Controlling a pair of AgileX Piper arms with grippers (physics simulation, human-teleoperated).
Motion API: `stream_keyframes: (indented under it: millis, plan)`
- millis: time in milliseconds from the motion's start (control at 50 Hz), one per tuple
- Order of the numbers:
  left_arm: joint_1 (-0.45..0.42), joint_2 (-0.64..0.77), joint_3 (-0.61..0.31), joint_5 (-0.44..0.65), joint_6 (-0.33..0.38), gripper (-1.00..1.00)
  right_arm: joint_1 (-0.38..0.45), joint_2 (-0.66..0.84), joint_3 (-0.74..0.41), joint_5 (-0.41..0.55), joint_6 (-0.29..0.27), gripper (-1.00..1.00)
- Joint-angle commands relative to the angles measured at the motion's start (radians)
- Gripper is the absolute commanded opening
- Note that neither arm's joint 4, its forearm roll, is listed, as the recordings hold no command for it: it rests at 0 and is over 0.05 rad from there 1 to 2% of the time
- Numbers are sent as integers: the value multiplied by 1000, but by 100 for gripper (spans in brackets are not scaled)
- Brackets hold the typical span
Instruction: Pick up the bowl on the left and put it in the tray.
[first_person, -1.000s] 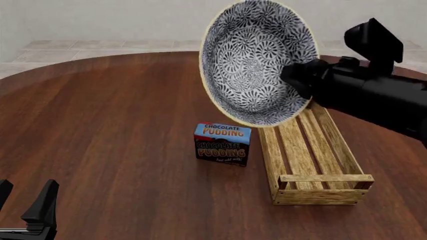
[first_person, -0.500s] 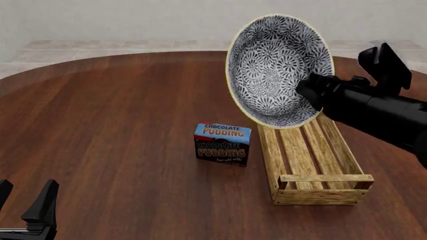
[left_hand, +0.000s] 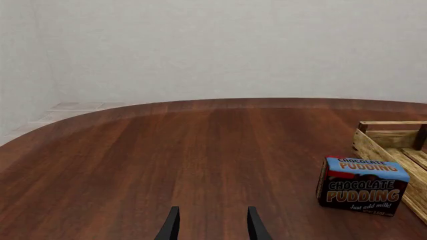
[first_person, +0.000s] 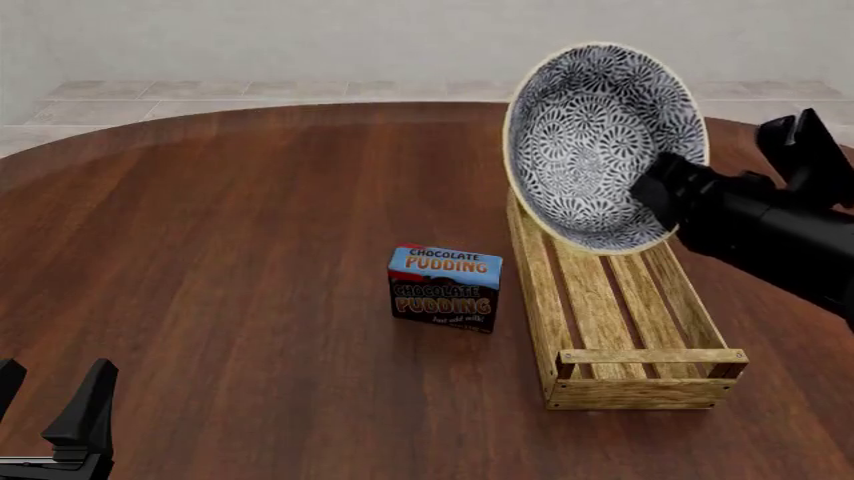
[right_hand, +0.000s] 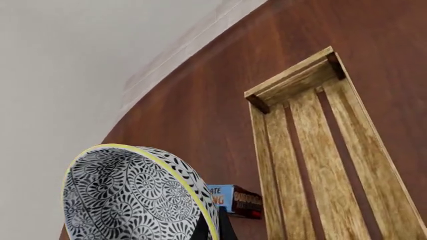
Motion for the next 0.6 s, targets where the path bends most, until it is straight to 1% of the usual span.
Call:
stream_keyframes:
  millis: [20, 40, 80, 100, 120, 180, 200, 240, 260, 280, 320, 340, 380, 500, 600]
  plan:
    - [0, 0, 0, 0, 0, 100, -59, 1, 14, 4, 32, -100]
    - [0, 0, 0, 0, 0, 100, -58, 5, 22, -1, 44, -100]
    - [0, 0, 0, 0, 0, 100, -83, 18, 23, 5, 41, -100]
    - [0, 0, 0, 0, 0, 100, -79, 21, 24, 4, 42, -100]
    - [0, 0, 0, 0, 0, 100, -82, 34, 33, 6, 57, -100]
    - [0, 0, 0, 0, 0, 100, -100, 44, 32, 10, 55, -100]
    - [0, 0, 0, 0, 0, 100, -111, 58, 40, 14, 67, -100]
    - [0, 0, 0, 0, 0, 100, -107, 69, 38, 19, 67, -100]
    - [0, 0, 0, 0, 0, 100, -124, 81, 35, 24, 64, -100]
    - [0, 0, 0, 0, 0, 100, -127, 87, 38, 24, 71, -100]
    - [0, 0, 0, 0, 0, 100, -137, 101, 32, 32, 65, -100]
    - [0, 0, 0, 0, 0, 100, -142, 106, 36, 29, 74, -100]
    - [0, 0, 0, 0, 0, 100, -160, 125, 26, 47, 64, -100]
    - [0, 0, 0, 0, 0, 100, -153, 142, 28, 38, 69, -100]
    - [0, 0, 0, 0, 0, 100, -168, 151, 25, 47, 68, -100]
